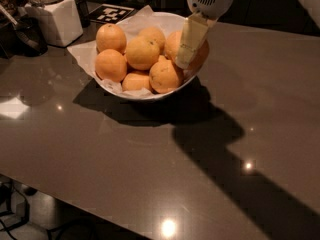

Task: Pick orange from white bowl

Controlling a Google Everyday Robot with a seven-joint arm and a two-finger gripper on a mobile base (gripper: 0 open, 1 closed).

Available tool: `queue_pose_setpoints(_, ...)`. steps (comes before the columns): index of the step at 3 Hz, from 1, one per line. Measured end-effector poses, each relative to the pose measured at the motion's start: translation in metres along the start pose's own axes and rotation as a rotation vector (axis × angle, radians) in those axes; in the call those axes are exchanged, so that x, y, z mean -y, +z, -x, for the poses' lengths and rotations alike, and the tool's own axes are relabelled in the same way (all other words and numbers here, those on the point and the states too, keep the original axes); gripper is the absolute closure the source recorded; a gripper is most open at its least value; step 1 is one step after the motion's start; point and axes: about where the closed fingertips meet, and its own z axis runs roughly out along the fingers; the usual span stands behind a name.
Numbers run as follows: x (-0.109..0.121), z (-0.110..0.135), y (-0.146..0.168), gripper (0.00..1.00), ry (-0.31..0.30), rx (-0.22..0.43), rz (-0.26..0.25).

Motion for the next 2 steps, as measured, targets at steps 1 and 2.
queue_pose_setpoints(1,-0.005,0.0017,0.0074,0.22,-0.001,-0.01,0.019)
queue_pose_setpoints(2,-0.0083,0.006,0.0102,0.22,-0.011,-0.016,0.024)
